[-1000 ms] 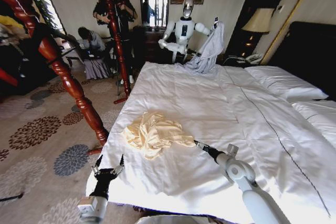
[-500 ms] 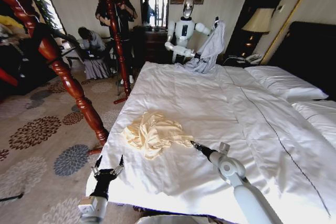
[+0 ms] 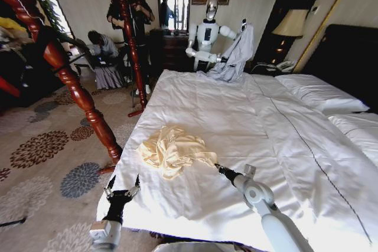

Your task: Pick up the clothes from the bed and hang them on the clothes hanger.

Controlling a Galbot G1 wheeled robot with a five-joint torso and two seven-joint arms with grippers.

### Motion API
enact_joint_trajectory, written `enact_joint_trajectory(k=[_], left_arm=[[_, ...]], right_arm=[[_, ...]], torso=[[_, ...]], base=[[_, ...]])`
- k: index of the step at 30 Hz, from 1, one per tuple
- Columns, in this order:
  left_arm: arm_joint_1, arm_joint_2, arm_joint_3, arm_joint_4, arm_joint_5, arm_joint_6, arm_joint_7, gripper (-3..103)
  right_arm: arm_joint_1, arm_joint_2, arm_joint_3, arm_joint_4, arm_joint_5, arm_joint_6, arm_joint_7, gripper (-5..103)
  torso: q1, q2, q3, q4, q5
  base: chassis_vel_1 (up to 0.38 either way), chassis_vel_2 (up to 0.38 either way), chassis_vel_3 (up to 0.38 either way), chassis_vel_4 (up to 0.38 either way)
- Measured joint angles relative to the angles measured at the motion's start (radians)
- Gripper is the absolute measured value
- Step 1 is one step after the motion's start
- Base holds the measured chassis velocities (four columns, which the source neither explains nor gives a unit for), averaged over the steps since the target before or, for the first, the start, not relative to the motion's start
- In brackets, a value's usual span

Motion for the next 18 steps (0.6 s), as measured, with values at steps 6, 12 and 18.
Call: enact_joint_trajectory(k=[6,12,18], left_arm=[[-0.001,0.004,0.005,-0.007,0.0,0.0,0.0,100],[0.01,0.032,0.048,-0.003,0.034,0.004,0.006,101],[0.017,0.063,0.145,0.06,0.111,-0.007,0.015,99]], right_arm=[[-0.017,-0.035,0.041,0.101,0.084,0.013,0.035,0],[-0.026,-0.096,0.115,0.219,0.203,0.021,0.112,0],[0.006,-0.111,0.194,0.246,0.291,0.027,0.181,0]], torso=[[0.0,0.0,0.0,0.0001,-0.0001],[0.0,0.0,0.0,-0.0001,0.0],[0.0,0.0,0.0,0.0001,0.0]], base=[[0.0,0.0,0.0,0.0],[0.0,0.0,0.0,0.0],[0.0,0.0,0.0,0.0]])
